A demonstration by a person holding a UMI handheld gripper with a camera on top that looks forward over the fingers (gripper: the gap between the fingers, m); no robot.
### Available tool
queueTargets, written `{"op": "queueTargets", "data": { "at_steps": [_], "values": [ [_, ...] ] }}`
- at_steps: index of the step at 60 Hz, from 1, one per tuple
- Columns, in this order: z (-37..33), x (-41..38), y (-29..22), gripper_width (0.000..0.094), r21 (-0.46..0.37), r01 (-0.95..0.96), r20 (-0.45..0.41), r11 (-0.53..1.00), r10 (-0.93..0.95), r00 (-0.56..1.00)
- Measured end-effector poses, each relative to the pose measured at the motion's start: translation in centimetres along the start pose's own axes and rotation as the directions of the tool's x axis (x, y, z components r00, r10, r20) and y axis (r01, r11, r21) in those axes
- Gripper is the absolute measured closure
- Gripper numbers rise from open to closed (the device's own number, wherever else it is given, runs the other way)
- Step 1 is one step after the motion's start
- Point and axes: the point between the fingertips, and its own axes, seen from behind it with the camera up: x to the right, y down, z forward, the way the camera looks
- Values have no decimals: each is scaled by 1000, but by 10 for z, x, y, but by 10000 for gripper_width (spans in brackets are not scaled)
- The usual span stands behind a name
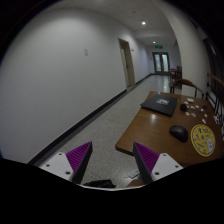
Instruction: Arrange mouse
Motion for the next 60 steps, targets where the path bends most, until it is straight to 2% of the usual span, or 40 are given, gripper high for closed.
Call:
{"op": "queueTargets", "data": {
  "at_steps": [8, 16, 25, 32, 39, 52, 57, 60],
  "values": [
    [-4, 32, 4, 102, 26, 33, -37, 999, -32, 999],
    [-8, 113, 25, 111, 2, 108, -192, 994, -106, 976],
    [10, 208, 43, 112, -47, 31, -273, 998, -43, 961],
    [33, 268, 44, 110, -45, 3, -327, 999, -18, 945],
    [54, 303, 45, 115, -84, 1, -358, 996, -31, 933],
    [99, 334, 17, 134, -122, -11, -309, 993, -27, 951],
    [118, 346, 6, 207, -119, -17, -306, 993, -20, 952],
    [124, 354, 1, 404, -126, -30, -320, 992, -12, 947]
  ]
}}
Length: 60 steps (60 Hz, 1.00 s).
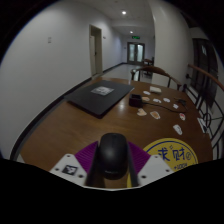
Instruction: Arrange mouse
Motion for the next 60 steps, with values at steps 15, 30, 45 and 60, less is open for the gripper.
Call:
{"op": "queueTargets", "data": {
  "at_steps": [15, 30, 45, 60],
  "values": [
    [-13, -7, -11, 602, 16, 15, 11, 1000, -15, 1000],
    [-146, 66, -96, 604, 324, -98, -82, 941, 131, 988],
    [-98, 139, 19, 605, 139, -193, -209, 971, 219, 953],
    [-73, 141, 49, 502, 55, -193, -201, 980, 200, 959]
  ]
}}
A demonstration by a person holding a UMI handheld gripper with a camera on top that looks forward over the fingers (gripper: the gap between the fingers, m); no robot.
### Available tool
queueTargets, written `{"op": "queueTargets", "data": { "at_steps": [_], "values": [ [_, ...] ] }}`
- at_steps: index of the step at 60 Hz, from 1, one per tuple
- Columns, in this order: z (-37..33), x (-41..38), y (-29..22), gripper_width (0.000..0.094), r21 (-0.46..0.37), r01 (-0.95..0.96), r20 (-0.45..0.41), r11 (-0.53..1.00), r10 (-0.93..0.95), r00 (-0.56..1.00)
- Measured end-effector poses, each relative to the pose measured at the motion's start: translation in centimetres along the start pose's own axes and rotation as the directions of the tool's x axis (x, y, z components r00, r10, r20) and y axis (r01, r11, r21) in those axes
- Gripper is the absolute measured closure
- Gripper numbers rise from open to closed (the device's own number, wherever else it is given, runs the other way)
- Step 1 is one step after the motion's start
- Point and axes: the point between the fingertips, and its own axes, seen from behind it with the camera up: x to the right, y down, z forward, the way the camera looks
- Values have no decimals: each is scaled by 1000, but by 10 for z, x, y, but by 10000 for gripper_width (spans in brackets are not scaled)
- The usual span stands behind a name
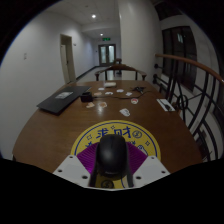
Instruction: Arrange mouse
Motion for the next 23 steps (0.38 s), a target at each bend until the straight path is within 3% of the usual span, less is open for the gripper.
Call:
{"op": "queueTargets", "data": {
  "at_steps": [5, 12, 23],
  "values": [
    [0, -3, 1, 408, -25, 8, 30, 1000, -7, 1000],
    [-24, -6, -3, 69, 0, 3, 83, 1000, -3, 997],
    [-95, 15, -5, 85, 106, 35, 106, 994, -46, 993]
  ]
}}
